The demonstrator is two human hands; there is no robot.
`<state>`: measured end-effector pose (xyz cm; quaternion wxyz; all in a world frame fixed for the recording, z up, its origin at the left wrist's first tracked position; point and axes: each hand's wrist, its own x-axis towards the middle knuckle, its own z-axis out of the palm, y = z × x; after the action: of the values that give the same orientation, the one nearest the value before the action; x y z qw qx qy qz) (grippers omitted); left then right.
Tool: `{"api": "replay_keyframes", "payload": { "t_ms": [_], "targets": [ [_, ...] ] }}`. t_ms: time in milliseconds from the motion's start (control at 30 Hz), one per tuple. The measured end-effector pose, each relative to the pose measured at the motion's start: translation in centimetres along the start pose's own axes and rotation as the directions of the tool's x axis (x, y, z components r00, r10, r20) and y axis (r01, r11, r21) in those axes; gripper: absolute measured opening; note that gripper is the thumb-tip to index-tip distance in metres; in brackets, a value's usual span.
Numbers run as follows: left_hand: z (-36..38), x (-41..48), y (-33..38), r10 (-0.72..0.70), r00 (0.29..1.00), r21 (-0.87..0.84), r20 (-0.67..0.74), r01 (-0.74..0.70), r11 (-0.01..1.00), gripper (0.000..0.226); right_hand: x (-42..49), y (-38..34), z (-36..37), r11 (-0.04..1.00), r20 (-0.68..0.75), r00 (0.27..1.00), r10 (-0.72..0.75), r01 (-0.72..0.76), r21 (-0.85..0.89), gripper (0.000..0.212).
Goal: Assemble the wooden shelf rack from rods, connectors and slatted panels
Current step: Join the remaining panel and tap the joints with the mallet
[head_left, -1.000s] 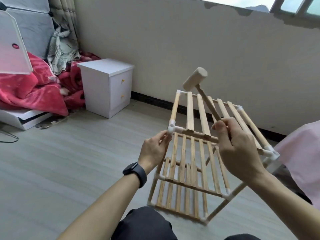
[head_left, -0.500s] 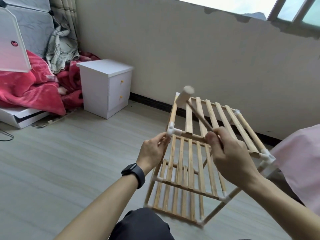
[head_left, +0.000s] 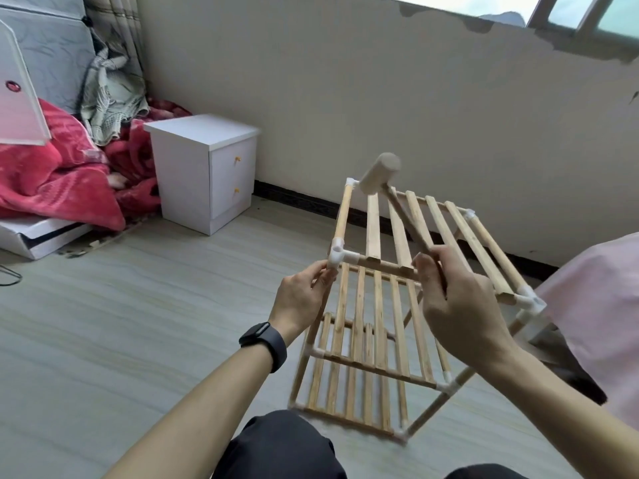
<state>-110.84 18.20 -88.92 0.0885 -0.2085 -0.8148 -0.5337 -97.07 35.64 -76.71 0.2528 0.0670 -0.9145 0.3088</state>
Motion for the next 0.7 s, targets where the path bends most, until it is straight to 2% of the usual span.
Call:
{"api": "replay_keyframes", "payload": {
  "t_ms": [33,100,133,167,233,267,333,400,467,500,567,600,633,700],
  "targets": [
    [0.0,0.0,0.0,0.004,1.000,0.004,0.004,-0.004,1.000,0.045,-0.1,0.0,0.1,1.000,0.029,1.000,0.008,-0.007,-0.025,0.015],
    [0.0,0.0,0.0,-0.002,1.000,0.007,0.002,0.002,1.000,0.042,-0.3,0.0,0.3,0.976,0.255,0.957,0.135,-0.084,-0.200,0.019],
    [0.1,0.0,0.0,-0.005,1.000,0.006,0.002,0.005,1.000,0.041,-0.2,0.0,0.1,0.966,0.314,0.930,0.193,-0.123,-0.227,0.020],
    [0.1,0.0,0.1,-0.006,1.000,0.003,0.005,0.006,1.000,0.041,0.0,-0.2,-0.4,0.971,0.306,0.929,0.206,-0.155,-0.185,0.017],
    [0.1,0.1,0.3,-0.009,1.000,0.001,0.009,0.009,1.000,0.043,1.4,-0.8,-2.1,0.977,0.212,0.958,0.195,-0.209,0.049,0.010],
    [0.2,0.2,0.4,-0.014,1.000,0.001,0.027,0.014,1.000,0.043,2.0,-1.0,-3.0,0.951,0.174,0.963,0.206,-0.239,0.198,0.015],
    [0.5,0.4,0.7,-0.018,0.997,0.001,0.077,0.018,1.000,0.045,3.2,-1.5,-4.5,0.839,0.147,0.965,0.217,-0.262,0.476,0.020],
    [0.9,0.6,1.1,-0.005,0.991,-0.013,0.135,0.007,1.000,0.047,4.3,-2.2,-5.3,0.728,0.092,0.970,0.225,-0.230,0.646,0.013],
    [1.4,0.8,1.5,0.007,0.983,-0.032,0.184,-0.001,1.000,0.047,5.7,-2.5,-5.8,0.612,-0.029,0.956,0.292,-0.164,0.774,0.009],
    [1.8,0.9,1.7,0.012,0.979,-0.039,0.206,-0.004,0.999,0.048,6.4,-2.5,-6.0,0.601,-0.124,0.935,0.332,-0.108,0.792,0.010],
    [2.4,1.0,2.1,0.024,0.972,-0.054,0.235,-0.012,0.998,0.050,7.7,-2.4,-5.9,0.734,-0.315,0.880,0.356,-0.055,0.677,0.018],
    [2.8,1.0,2.3,0.031,0.968,-0.061,0.247,-0.016,0.998,0.050,8.1,-2.4,-5.7,0.794,-0.365,0.866,0.342,-0.058,0.605,0.021],
    [3.2,0.9,2.4,0.038,0.965,-0.070,0.259,-0.020,0.997,0.047,8.4,-2.4,-5.3,0.825,-0.375,0.867,0.329,-0.071,0.560,0.024],
    [3.9,0.8,2.7,0.056,0.959,-0.092,0.278,-0.032,0.995,0.042,8.9,-2.2,-4.3,0.821,-0.303,0.899,0.315,-0.098,0.562,0.024]
  ]
}}
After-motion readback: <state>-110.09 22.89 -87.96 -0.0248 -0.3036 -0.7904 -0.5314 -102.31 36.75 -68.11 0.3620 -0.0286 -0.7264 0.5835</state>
